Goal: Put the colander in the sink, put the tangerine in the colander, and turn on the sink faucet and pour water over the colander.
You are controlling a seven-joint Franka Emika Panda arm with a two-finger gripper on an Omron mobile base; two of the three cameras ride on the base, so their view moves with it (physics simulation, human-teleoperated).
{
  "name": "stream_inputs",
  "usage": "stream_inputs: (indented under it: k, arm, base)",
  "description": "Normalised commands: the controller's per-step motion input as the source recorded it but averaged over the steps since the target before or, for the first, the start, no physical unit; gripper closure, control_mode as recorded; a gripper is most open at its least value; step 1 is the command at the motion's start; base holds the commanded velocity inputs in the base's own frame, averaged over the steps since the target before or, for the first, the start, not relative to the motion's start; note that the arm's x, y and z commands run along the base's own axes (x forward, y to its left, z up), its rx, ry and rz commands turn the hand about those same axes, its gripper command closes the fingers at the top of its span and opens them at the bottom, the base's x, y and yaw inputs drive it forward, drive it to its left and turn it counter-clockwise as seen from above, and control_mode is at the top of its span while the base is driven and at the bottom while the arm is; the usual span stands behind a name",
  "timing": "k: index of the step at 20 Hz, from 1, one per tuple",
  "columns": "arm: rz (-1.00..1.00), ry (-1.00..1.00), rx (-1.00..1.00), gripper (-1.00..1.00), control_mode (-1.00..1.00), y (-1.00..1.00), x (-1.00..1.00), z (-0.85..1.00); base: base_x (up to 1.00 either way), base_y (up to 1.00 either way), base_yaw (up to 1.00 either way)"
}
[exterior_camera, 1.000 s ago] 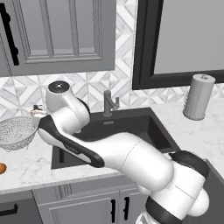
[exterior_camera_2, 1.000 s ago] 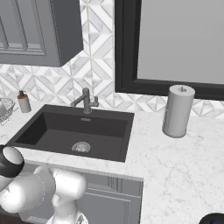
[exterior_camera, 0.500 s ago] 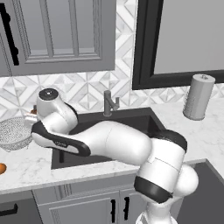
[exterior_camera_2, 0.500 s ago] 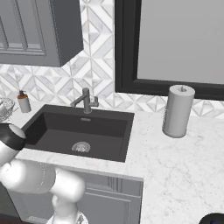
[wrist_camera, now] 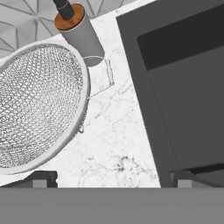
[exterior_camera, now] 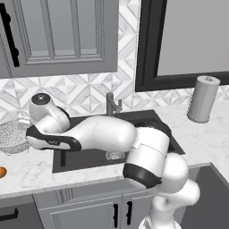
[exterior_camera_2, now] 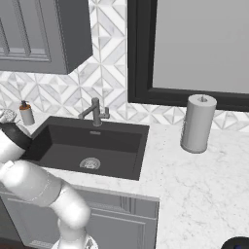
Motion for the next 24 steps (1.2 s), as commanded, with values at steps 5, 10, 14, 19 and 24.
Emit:
stream_inputs:
  k: [5, 10, 14, 19, 24]
  arm:
    - [0.0, 0.01, 0.0, -1.0, -1.0, 0.17, 0.08, -0.18]
    - [0.0, 0.0, 0.0, -1.0, -1.0, 0.08, 0.13, -0.27]
    - [0.0, 0.0, 0.0, -1.0, -1.0, 0.01, 0.18, -0.31]
    - [0.0, 0.0, 0.0, -1.0, -1.0, 0.0, 0.24, -0.35]
    - [0.0, 0.0, 0.0, -1.0, -1.0, 0.0, 0.11, -0.25]
  base:
    - [0.0, 0.0, 0.0]
    - [0.0, 0.0, 0.0]
    - [0.0, 0.0, 0.0]
    - [0.0, 0.0, 0.0]
    - [0.0, 0.0, 0.0]
